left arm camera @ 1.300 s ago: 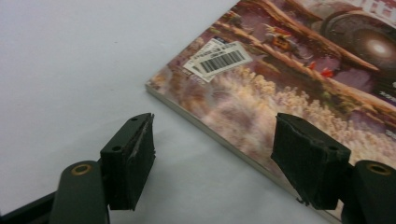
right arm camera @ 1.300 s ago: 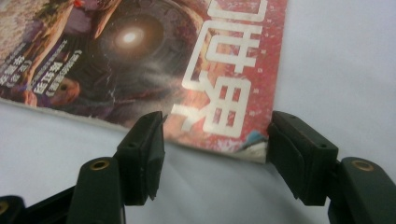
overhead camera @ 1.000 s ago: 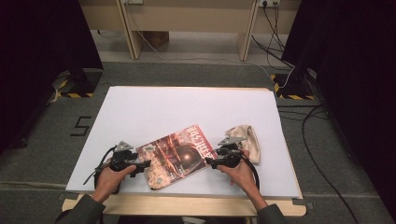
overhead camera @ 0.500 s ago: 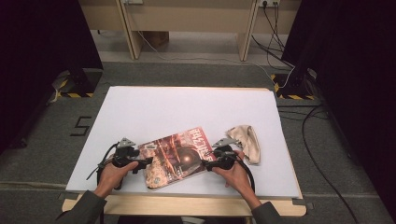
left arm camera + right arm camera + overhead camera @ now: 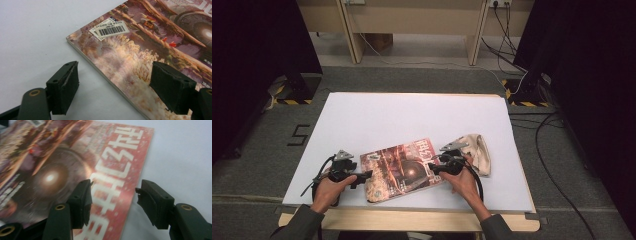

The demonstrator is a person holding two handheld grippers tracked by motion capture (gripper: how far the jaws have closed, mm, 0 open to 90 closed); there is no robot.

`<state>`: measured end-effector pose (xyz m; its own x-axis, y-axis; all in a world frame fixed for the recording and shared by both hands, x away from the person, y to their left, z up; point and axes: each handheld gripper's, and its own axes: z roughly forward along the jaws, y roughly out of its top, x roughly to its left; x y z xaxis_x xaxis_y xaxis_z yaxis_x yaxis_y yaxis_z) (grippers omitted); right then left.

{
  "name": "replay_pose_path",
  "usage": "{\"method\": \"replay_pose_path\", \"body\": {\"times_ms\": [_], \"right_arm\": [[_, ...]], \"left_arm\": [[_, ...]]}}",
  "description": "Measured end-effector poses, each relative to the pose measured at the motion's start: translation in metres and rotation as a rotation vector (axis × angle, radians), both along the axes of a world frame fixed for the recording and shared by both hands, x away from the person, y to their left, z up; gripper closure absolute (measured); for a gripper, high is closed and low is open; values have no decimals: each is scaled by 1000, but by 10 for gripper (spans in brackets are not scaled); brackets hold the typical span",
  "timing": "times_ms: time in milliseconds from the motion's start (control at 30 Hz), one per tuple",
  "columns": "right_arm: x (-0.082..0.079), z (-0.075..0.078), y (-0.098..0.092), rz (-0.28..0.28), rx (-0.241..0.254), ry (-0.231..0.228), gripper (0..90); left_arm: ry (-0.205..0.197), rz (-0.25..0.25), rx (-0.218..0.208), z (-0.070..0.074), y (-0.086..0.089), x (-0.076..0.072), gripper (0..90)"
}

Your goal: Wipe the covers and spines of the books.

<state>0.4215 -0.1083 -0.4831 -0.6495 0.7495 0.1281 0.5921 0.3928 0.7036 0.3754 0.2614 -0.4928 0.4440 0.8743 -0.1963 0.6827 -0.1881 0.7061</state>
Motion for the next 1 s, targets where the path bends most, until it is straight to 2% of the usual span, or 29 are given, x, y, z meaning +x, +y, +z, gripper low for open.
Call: {"method": "replay_pose_path", "body": {"times_ms": [67,233,300,433,567,767,833,1000], "right_arm": [[10,-3,4,3,26,30,428],[25,-4,13,-10,40,29,415],[31,-6,15,-13,37,23,417],[39,-7,17,-39,73,36,425],[42,-7,17,-62,110,58,398],[42,-7,14,-112,166,93,428],[42,-7,12,-123,191,99,431],[40,-4,11,-126,208,94,441]], "left_arm": [[-1,-7,7,0,-1,0,227],[-10,-26,4,0,-5,-1,246],[-4,-33,-13,0,-8,-2,257],[-8,-43,2,0,-10,-3,257],[-12,-41,8,0,-12,-3,256],[-17,-52,31,-1,-13,-4,253],[-20,-45,27,-1,-14,-5,257],[-23,-45,32,-2,-14,-5,260]]}}
